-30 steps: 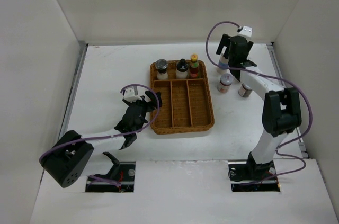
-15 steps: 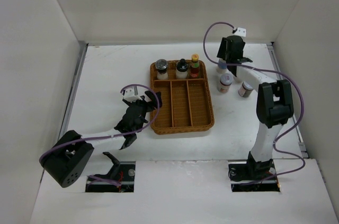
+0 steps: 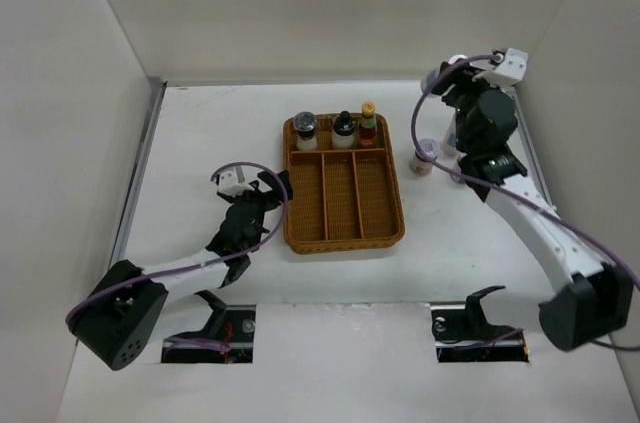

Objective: Organize the condiment bottles

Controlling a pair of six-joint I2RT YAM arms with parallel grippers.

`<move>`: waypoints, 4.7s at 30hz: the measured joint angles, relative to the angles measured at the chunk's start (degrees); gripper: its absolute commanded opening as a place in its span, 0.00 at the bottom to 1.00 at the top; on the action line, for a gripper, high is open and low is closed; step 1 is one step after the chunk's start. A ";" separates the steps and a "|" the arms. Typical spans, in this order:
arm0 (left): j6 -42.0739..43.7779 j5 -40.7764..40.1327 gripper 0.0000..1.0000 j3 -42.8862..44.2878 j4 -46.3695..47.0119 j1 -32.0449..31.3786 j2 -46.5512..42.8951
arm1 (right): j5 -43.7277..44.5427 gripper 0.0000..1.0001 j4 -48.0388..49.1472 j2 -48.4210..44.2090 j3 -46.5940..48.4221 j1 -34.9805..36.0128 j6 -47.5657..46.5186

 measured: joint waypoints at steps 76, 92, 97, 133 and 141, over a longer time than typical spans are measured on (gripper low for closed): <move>-8.33 1.64 0.95 -3.91 -5.22 10.75 -3.89 | -0.66 0.91 -13.44 25.49 5.07 -13.44 3.98; -8.33 1.86 0.95 -3.89 -5.03 10.75 -2.69 | 0.66 0.49 -7.26 1.81 -4.28 -5.46 0.72; -8.33 1.92 0.95 -3.87 -4.79 10.82 -2.56 | -1.64 0.49 -0.44 -10.80 -5.33 11.15 1.27; -8.33 1.92 0.95 -3.87 -4.66 10.82 -3.08 | -7.63 0.96 2.16 17.35 -6.58 42.86 2.40; -8.33 1.90 0.95 -3.87 -4.59 10.82 -3.21 | -6.88 0.92 3.34 0.11 -10.14 34.10 2.16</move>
